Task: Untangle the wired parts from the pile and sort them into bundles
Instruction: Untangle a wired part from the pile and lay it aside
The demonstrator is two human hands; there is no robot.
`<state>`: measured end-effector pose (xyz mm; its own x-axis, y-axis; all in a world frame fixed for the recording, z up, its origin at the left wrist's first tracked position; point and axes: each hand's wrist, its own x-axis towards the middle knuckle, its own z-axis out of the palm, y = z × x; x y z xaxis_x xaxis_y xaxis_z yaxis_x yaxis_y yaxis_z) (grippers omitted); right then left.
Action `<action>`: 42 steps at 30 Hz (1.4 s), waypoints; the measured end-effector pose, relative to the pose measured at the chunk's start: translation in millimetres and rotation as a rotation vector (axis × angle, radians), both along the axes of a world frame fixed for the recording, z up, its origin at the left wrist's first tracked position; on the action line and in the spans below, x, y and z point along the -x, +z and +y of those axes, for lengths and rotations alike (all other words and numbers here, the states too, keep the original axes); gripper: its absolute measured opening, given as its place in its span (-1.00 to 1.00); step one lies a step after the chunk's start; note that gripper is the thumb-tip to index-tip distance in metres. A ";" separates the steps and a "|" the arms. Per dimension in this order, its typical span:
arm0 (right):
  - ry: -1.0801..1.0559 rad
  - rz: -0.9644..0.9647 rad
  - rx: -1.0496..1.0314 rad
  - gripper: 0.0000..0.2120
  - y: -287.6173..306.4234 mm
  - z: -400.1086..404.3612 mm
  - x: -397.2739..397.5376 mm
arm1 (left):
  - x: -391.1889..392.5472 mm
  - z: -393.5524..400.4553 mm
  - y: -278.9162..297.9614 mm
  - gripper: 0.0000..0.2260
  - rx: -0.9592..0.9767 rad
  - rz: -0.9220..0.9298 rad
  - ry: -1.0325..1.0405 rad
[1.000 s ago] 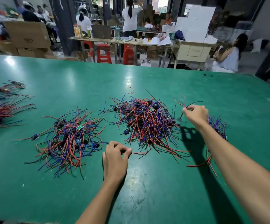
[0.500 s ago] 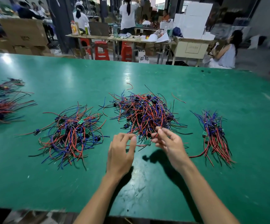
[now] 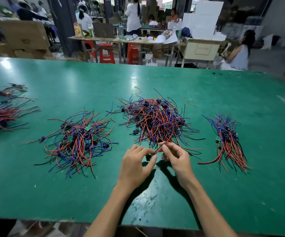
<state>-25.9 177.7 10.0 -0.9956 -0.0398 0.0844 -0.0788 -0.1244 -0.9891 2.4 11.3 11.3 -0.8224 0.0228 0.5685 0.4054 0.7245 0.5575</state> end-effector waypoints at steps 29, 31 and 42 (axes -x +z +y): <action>-0.235 0.705 -0.840 -0.90 -9.9 -21.9 -16.2 | -13.0 -32.7 22.5 -0.88 0.176 -0.134 0.047; -0.248 0.661 -0.834 -0.85 -9.5 -22.3 -17.5 | -10.5 -35.6 27.4 -0.90 0.131 -0.145 0.092; -0.402 0.110 -1.227 -0.65 -10.0 -27.5 -7.1 | 28.1 -113.8 47.2 -0.68 0.046 -0.161 0.858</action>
